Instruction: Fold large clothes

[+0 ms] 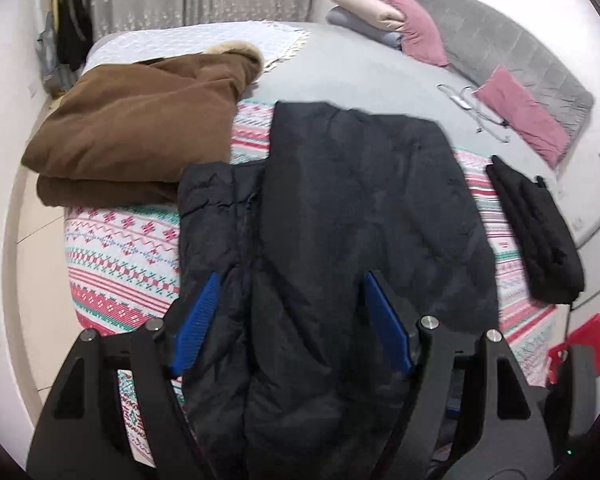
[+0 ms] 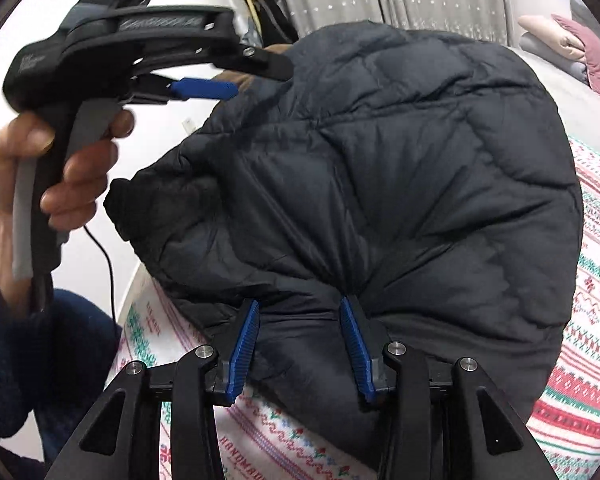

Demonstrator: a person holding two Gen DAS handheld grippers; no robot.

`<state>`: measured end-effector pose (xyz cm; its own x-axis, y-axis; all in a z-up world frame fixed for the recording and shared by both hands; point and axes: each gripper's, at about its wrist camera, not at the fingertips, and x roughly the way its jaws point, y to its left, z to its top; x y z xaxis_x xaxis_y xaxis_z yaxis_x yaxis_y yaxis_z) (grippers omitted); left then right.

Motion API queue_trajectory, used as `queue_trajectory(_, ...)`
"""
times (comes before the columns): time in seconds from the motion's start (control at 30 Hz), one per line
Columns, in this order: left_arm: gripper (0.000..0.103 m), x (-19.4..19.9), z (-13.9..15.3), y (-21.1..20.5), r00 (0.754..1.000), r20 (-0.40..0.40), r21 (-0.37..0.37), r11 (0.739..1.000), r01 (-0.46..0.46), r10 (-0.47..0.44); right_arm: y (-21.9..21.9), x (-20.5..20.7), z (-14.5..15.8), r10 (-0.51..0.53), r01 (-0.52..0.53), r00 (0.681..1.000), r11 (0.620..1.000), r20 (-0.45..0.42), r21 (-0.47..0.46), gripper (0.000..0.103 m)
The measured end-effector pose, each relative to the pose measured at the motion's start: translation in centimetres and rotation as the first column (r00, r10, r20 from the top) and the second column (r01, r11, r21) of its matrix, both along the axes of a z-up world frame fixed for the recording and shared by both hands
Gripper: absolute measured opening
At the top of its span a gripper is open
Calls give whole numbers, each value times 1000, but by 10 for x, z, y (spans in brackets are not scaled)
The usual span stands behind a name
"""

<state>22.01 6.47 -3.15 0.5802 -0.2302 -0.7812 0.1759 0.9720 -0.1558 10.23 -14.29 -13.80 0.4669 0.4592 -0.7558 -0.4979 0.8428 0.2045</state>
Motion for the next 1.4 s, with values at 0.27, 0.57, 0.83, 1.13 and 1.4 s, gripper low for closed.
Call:
queue_trajectory(0.27, 75, -1, -33, 19, 996, -26, 8, 997, -82, 82, 1, 3, -3, 8, -8, 1000, 1000, -6, -6, 43)
queue_trajectory(0.57, 76, 0, -68, 51, 984, -132, -157, 978, -137, 117, -46, 25, 58, -72, 65, 996, 988, 44, 137, 43)
queue_trajectory(0.83, 76, -9, -71, 43, 989, -112, -118, 987, -111, 98, -74, 153, 63, -263, 276, 960, 943, -91, 187, 43)
queue_trajectory(1.13, 76, -2, -72, 37, 990, -123, -96, 991, -88, 75, -48, 211, 10, -248, 251, 952, 968, -178, -6, 41)
queue_trajectory(1.4, 76, -6, -65, 27, 994, -85, -27, 997, -68, 65, -30, 233, 49, -255, 257, 966, 965, -43, 54, 41)
